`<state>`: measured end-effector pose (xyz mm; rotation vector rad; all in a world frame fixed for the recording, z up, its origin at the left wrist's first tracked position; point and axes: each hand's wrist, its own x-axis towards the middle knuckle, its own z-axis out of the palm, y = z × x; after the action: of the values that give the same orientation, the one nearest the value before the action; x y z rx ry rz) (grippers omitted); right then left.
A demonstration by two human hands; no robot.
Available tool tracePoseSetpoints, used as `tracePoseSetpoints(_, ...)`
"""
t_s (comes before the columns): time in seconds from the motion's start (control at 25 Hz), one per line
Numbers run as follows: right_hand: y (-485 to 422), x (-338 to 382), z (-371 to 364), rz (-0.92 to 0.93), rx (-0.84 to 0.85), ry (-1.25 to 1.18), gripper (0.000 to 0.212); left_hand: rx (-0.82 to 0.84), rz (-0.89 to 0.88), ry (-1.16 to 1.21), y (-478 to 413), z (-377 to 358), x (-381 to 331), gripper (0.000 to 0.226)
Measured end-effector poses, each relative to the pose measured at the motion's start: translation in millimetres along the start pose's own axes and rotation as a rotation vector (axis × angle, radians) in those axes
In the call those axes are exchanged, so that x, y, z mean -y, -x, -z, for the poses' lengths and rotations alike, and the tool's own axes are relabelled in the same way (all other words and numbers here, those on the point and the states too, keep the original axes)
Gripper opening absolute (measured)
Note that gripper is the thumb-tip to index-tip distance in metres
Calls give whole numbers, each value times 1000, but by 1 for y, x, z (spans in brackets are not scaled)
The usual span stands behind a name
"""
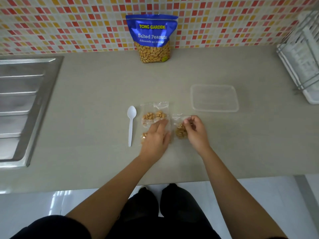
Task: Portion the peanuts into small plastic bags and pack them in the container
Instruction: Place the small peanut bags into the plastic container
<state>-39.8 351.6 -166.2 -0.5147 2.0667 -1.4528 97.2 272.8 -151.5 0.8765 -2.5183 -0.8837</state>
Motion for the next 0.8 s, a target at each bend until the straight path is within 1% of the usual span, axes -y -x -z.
tracePoseSetpoints(0.12,13,9,4,59,30,-126,15,-7,201,330,-16,10,-20,36)
tracePoseSetpoints(0.2,19,14,7,86,32,-128,14,-17,288,485,-24,15,-29,24)
tracePoseSetpoints(0.28,23,14,8,82,-49,-138,13,3,318,558,-26,16,-33,8)
tracePoseSetpoints(0.36,25,14,9,51,-178,-197,10,35,357,625,-23,13,-36,13)
tracePoseSetpoints(0.44,27,14,9,30,-239,-249,9,66,374,619,-23,9,-37,10)
tracePoseSetpoints(0.52,28,11,10,26,-227,-246,11,116,368,600,-26,7,-35,7)
tracePoseSetpoints(0.6,29,7,13,22,-197,-237,8,156,348,576,-29,8,-34,10)
tracePoseSetpoints(0.72,32,7,13,13,-219,-259,4,173,288,496,-36,13,-37,10)
tracePoseSetpoints(0.8,34,11,12,33,-230,-268,9,198,206,406,-40,17,-41,9)
